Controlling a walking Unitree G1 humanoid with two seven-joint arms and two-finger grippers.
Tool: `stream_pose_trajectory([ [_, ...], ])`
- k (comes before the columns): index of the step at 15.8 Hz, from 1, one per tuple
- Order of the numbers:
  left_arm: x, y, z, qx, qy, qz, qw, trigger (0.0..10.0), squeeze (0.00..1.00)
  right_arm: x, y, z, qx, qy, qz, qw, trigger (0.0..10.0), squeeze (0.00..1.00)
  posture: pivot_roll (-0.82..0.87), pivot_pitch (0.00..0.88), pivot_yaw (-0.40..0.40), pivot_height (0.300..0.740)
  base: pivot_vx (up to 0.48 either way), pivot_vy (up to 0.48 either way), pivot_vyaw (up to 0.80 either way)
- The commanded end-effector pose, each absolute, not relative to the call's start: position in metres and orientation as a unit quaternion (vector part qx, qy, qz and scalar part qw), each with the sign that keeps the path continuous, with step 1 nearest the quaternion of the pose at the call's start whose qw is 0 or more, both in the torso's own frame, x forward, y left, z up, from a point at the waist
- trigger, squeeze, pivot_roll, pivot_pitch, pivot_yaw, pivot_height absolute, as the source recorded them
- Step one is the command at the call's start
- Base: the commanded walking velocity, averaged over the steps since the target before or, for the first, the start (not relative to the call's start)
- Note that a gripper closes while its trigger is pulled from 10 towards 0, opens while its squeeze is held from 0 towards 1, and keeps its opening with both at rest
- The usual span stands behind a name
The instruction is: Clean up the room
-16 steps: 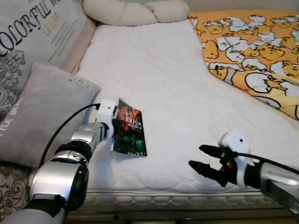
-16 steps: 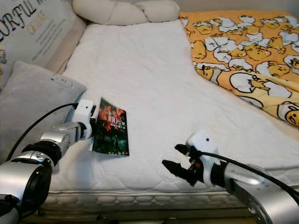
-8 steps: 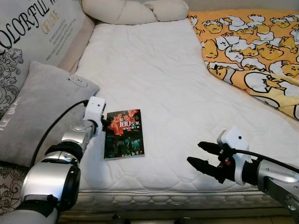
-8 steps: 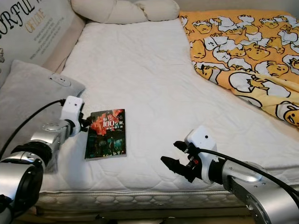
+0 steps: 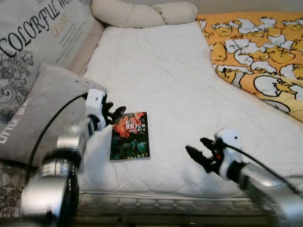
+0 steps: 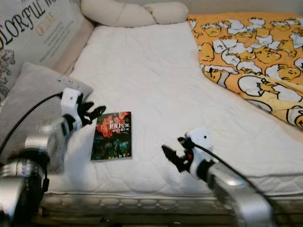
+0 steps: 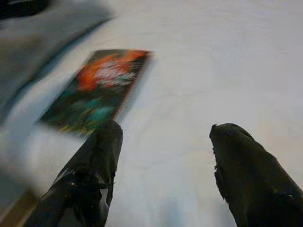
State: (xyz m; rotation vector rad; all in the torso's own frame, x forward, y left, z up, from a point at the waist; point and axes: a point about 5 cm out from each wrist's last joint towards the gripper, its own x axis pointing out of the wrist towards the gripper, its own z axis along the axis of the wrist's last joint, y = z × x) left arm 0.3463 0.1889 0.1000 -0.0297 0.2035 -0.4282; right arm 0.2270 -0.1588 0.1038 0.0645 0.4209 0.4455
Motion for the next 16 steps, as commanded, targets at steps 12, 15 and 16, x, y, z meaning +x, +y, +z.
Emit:
stream_pose_trajectory([
  [12,0.228,0.190,0.113,-0.002,0.092,-0.060,0.994,10.0,0.00,0.233,-0.143,0.090,0.053,0.186,0.120,0.974,10.0,0.00,-0.03,0.000,0.005,0.740,0.000,-0.069,0.00],
  [15,0.224,0.191,0.111,-0.004,0.100,-0.044,0.994,10.0,0.00,0.229,-0.147,0.086,0.047,0.194,0.124,0.972,10.0,0.00,-0.02,0.000,-0.001,0.740,0.000,-0.285,-0.78],
  [16,0.224,0.191,0.110,-0.008,0.104,-0.038,0.994,10.0,0.00,0.230,-0.148,0.085,0.042,0.193,0.121,0.973,10.0,0.00,-0.01,0.000,0.002,0.740,0.000,-0.289,-0.41],
])
